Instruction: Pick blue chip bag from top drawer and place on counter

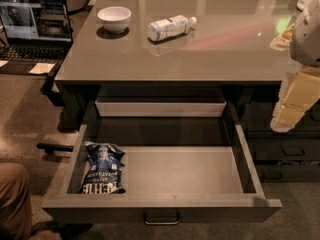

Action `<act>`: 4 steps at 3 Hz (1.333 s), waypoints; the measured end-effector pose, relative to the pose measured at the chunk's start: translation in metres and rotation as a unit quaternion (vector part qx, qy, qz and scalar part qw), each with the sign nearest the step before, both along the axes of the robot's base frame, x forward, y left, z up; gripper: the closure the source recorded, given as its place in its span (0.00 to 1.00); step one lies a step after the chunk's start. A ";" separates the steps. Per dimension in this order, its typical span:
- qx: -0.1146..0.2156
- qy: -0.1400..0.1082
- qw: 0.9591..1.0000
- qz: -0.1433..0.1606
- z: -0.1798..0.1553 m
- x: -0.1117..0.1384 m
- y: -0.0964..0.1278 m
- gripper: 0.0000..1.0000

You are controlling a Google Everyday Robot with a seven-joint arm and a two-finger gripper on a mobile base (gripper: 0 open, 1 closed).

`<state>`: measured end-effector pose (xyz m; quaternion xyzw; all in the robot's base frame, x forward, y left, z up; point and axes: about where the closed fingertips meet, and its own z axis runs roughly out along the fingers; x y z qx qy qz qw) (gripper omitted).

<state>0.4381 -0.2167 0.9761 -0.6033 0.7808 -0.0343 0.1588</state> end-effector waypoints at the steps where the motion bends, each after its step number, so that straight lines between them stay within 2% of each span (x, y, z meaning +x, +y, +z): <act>1: 0.000 0.000 1.000 0.000 0.000 0.000 0.000 0.00; 2: 0.022 -0.003 1.000 -0.011 -0.001 0.001 0.002 0.00; 3: 0.066 0.004 0.997 -0.038 -0.019 0.006 0.022 0.00; 4: 0.131 0.015 0.989 -0.061 -0.043 0.012 0.061 0.00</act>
Offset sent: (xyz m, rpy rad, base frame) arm 0.0030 0.0029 -0.0089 0.1076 0.0060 -0.0551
